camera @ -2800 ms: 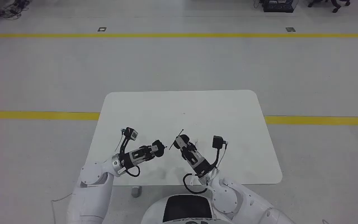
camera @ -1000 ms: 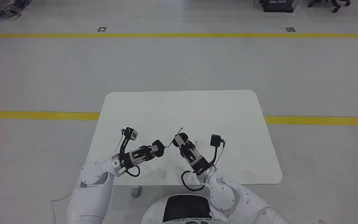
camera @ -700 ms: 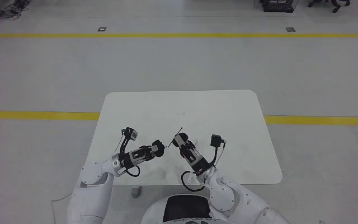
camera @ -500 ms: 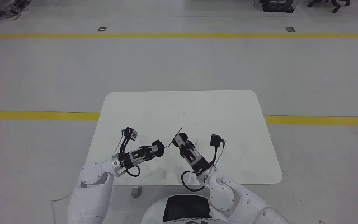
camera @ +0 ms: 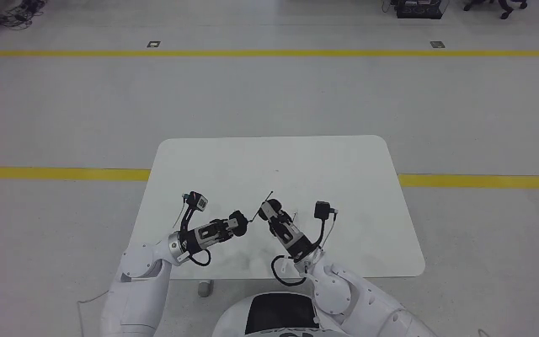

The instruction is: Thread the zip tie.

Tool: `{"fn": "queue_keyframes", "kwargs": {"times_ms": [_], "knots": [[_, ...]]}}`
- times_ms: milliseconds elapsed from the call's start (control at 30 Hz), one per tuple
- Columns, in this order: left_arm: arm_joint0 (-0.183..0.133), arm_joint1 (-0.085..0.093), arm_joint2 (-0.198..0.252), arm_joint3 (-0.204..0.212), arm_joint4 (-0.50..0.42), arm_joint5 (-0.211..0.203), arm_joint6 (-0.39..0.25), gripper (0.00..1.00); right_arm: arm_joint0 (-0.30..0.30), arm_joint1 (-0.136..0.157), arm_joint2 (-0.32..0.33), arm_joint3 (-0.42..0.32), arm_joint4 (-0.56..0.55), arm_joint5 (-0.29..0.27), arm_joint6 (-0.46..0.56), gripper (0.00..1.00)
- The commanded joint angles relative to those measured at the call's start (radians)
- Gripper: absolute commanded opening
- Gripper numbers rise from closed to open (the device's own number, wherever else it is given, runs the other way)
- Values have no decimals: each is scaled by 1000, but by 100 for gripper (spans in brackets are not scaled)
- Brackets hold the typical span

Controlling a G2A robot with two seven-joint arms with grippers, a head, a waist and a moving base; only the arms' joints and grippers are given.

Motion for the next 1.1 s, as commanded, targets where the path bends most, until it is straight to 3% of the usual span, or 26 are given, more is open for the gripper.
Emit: {"fn": "queue_keyframes", "kwargs": {"times_ms": [0, 533, 1067], "knots": [[0, 0, 0, 0, 0, 0, 0, 0, 1, -2, 0, 5, -2, 0, 0, 0], [0, 0, 0, 0, 0, 0, 0, 0, -5, -10, 8, 13, -14, 0, 5, 0], [0, 0, 0, 0, 0, 0, 0, 0, -49, 14, 57, -49, -7, 0, 20, 0]]}}
